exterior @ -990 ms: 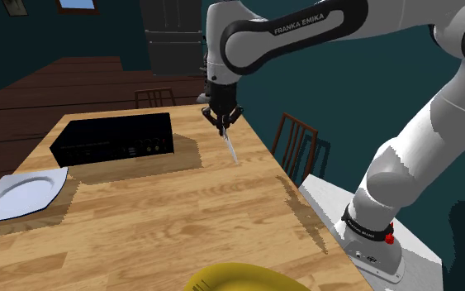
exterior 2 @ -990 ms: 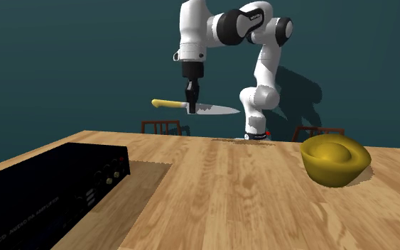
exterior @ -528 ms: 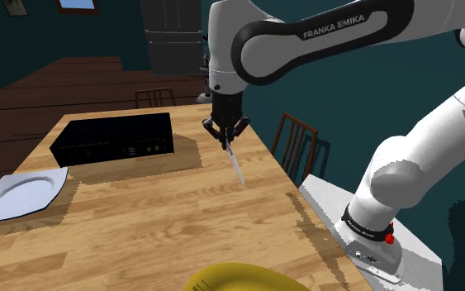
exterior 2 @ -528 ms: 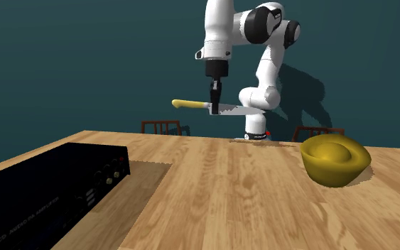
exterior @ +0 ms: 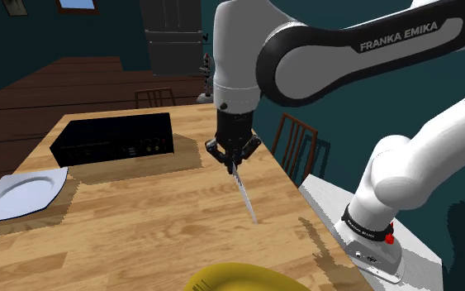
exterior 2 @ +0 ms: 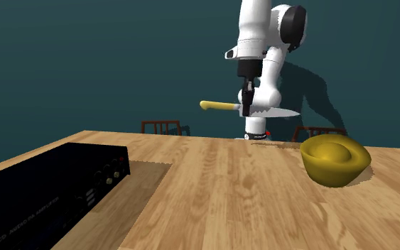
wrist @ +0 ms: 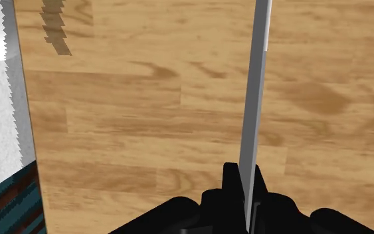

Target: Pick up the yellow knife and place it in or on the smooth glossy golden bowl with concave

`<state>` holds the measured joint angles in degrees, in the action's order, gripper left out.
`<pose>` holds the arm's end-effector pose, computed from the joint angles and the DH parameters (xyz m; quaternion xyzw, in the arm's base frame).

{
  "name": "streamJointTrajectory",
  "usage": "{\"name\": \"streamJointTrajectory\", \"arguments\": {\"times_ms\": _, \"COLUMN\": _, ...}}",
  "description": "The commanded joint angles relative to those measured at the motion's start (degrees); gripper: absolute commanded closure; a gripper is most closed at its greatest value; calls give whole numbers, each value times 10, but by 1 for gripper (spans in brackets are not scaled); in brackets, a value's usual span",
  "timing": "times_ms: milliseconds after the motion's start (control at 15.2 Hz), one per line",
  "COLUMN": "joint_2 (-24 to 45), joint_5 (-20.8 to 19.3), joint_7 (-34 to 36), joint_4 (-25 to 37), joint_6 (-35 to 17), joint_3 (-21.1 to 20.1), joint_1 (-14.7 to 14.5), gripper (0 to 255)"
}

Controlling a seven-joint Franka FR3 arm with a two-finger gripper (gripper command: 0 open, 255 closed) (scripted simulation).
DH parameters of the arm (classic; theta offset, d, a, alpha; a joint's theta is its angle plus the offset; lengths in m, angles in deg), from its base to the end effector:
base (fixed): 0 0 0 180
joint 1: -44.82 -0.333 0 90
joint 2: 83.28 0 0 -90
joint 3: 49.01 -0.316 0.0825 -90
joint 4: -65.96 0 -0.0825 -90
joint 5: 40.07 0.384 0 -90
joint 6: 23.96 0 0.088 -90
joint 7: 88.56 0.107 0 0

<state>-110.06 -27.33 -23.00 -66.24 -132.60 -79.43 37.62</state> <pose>0.3199 0.2900 0.4972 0.9543 -0.2986 0.0098 0.0033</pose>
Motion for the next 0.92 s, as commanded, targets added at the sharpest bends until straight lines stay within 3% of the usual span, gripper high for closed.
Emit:
{"name": "streamJointTrajectory", "arguments": {"times_ms": 0, "joint_2": -15, "joint_5": 14, "joint_7": 26, "joint_4": -4, "joint_6": 7, "joint_3": -17, "joint_1": -15, "gripper": 255}}
{"name": "streamJointTrajectory", "arguments": {"times_ms": 858, "joint_2": -21, "joint_5": 72, "joint_7": 203, "joint_4": 41, "joint_6": 26, "joint_3": -156, "joint_1": -74, "gripper": 255}}
